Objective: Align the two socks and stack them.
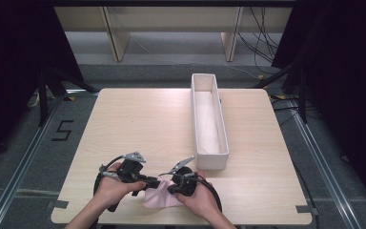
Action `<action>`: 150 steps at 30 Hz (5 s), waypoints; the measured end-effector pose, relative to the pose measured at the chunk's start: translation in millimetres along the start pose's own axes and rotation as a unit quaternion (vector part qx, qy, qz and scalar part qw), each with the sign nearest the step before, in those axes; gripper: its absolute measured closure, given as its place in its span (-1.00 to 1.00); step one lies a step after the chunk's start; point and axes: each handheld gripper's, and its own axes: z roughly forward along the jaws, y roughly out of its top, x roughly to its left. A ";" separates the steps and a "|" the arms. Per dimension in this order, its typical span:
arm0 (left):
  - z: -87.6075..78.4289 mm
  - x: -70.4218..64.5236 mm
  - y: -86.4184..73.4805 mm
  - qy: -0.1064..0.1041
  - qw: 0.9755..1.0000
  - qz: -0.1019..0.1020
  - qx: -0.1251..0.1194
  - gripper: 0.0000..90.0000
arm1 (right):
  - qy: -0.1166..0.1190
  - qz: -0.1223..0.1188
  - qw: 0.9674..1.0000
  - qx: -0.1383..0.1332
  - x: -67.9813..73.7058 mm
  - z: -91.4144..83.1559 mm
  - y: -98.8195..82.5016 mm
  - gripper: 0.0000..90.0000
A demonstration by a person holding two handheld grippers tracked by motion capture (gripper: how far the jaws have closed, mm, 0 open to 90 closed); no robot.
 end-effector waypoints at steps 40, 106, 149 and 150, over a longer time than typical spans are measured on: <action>13.9 -9.4 19.2 0.012 1.000 -0.021 0.002 0.82 | -0.075 0.101 0.991 -0.036 -48.1 -48.7 -47.4 0.79; 61.8 -31.6 48.8 0.034 0.998 -0.004 -0.050 0.35 | -0.076 0.122 0.988 -0.047 -41.4 -58.2 -50.2 0.78; 67.2 -9.9 1.5 0.064 0.993 0.087 0.037 0.45 | -0.008 0.125 0.992 -0.012 -23.8 -50.8 -29.6 0.81; 66.6 -9.4 1.7 0.064 0.993 0.088 0.038 0.45 | -0.016 0.127 0.992 -0.012 -21.5 -51.5 -28.5 0.81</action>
